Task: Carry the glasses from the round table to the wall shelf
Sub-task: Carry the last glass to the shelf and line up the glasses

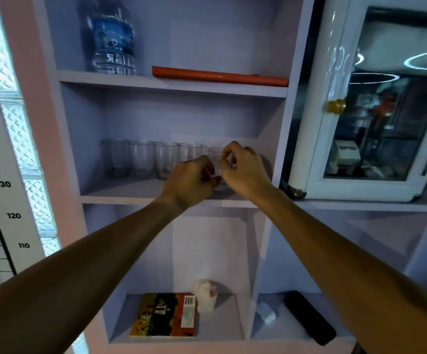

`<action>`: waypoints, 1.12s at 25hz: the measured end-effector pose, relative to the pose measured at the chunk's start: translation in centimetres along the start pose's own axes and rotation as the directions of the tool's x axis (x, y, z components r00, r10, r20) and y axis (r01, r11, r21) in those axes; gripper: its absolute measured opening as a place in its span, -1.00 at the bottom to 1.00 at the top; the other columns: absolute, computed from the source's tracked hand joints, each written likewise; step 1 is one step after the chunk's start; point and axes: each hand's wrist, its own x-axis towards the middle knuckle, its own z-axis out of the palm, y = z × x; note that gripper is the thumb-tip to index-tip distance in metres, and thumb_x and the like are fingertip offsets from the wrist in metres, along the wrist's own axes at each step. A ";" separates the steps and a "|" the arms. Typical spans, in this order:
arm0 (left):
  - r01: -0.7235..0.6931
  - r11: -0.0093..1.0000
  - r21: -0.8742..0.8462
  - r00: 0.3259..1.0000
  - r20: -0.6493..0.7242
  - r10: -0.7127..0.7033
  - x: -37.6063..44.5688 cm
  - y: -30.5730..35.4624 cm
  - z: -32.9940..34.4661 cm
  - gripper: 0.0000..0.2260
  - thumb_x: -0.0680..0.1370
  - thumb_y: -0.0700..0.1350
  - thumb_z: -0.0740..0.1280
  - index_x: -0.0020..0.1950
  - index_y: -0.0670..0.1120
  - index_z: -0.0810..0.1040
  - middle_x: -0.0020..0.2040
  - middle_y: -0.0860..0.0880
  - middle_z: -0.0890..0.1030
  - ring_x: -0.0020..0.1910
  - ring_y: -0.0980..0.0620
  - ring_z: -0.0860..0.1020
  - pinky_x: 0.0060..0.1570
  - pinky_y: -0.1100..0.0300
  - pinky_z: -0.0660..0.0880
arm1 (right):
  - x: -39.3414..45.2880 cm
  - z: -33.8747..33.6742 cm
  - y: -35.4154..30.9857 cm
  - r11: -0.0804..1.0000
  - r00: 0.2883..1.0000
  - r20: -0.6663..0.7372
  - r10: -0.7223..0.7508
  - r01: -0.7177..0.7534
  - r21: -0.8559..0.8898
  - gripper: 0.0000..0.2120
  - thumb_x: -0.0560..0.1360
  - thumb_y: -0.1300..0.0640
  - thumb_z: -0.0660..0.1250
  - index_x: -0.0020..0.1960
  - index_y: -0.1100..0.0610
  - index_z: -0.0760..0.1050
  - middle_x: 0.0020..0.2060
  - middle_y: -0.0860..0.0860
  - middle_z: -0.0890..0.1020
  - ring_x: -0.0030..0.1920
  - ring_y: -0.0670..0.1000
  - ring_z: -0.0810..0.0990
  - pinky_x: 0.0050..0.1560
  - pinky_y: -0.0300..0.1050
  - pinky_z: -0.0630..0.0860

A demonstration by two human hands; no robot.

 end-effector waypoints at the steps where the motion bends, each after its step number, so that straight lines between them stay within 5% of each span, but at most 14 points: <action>1: 0.016 1.000 -0.013 1.000 0.017 -0.016 0.1 -0.1 0.0 -0.80 0.50 -0.01 0.42 0.06 -0.05 0.55 -0.08 -0.01 0.69 -0.16 0.02 0.62 -0.24 0.30 0.43 | 0.2 0.1 0.0 1.000 1.000 -0.010 0.001 -0.001 0.016 -0.79 0.58 0.07 0.29 0.19 0.09 0.50 0.04 0.10 0.60 -0.03 0.05 0.57 0.01 -0.12 0.56; 6: 0.031 1.000 -0.007 0.998 0.053 -0.030 0.5 -0.8 0.2 -0.69 0.49 0.02 0.41 0.21 -0.01 0.55 0.05 -0.01 0.69 -0.02 0.01 0.66 -0.04 0.16 0.59 | 0.5 0.7 -0.1 0.991 0.998 -0.002 0.067 -0.067 0.117 -0.60 0.57 0.20 0.33 0.39 0.09 0.42 0.18 0.10 0.63 0.12 0.08 0.62 0.21 -0.01 0.55; 12: -0.001 0.998 0.064 0.992 0.127 -0.007 0.7 -1.7 1.1 -0.59 0.45 0.15 0.38 0.27 0.09 0.54 0.11 0.04 0.68 0.03 0.01 0.65 -0.01 0.03 0.63 | 0.9 1.9 -0.1 0.994 0.999 -0.004 0.039 -0.038 0.100 -0.58 0.56 0.22 0.32 0.40 0.11 0.43 0.17 0.12 0.63 0.14 0.12 0.62 0.26 0.04 0.54; 15: -0.003 0.999 0.040 0.993 0.115 -0.002 0.3 -2.5 -0.1 -0.62 0.48 0.06 0.39 0.27 0.02 0.54 0.15 -0.01 0.64 0.06 -0.01 0.62 0.04 0.09 0.59 | 1.2 1.9 0.2 0.994 0.999 -0.011 0.035 -0.033 0.101 -0.57 0.55 0.22 0.32 0.41 0.10 0.42 0.20 0.12 0.61 0.15 0.13 0.61 0.27 0.03 0.53; 18: -0.033 0.969 0.246 0.994 -0.089 0.056 -0.5 -5.0 -2.7 -0.59 0.48 0.09 0.37 0.30 0.02 0.49 0.26 -0.07 0.52 0.25 -0.14 0.47 0.20 -0.01 0.43 | 1.0 2.4 0.2 1.000 0.999 -0.029 -0.016 0.016 -0.009 -0.46 0.54 0.11 0.33 0.49 0.00 0.29 0.42 0.12 0.41 0.35 0.19 0.46 0.35 0.11 0.45; 20: 0.069 0.937 0.341 0.984 -0.179 -0.007 -1.2 -7.2 -4.4 -0.48 0.49 0.20 0.29 0.42 0.10 0.37 0.44 -0.12 0.34 0.41 -0.25 0.27 0.33 -0.18 0.25 | 0.8 3.2 -0.3 0.975 0.996 0.000 -0.085 0.083 -0.206 -0.40 0.56 -0.05 0.28 0.55 -0.12 0.14 0.56 0.11 0.15 0.53 0.24 0.17 0.45 0.22 0.27; 23: 0.202 0.894 0.400 0.978 -0.126 -0.165 -2.1 -9.3 -5.6 -0.37 0.51 0.33 0.19 0.54 0.23 0.13 0.59 -0.13 0.02 0.53 -0.37 -0.02 0.41 -0.38 0.02 | 0.8 5.0 -1.0 0.936 0.987 0.092 -0.132 0.155 -0.315 -0.38 0.58 -0.15 0.18 0.57 -0.18 0.01 0.60 0.09 -0.08 0.58 0.23 -0.13 0.51 0.33 -0.01; 28: 0.220 0.889 0.402 0.973 -0.029 -0.228 -2.1 -9.9 -6.0 -0.29 0.47 0.44 0.09 0.56 0.26 0.00 0.62 -0.14 -0.08 0.53 -0.41 -0.13 0.41 -0.42 -0.14 | 1.2 5.5 -1.6 0.940 0.990 0.120 -0.068 0.104 -0.325 -0.39 0.57 -0.12 0.22 0.55 -0.19 0.06 0.60 0.10 -0.01 0.58 0.22 -0.12 0.50 0.32 -0.02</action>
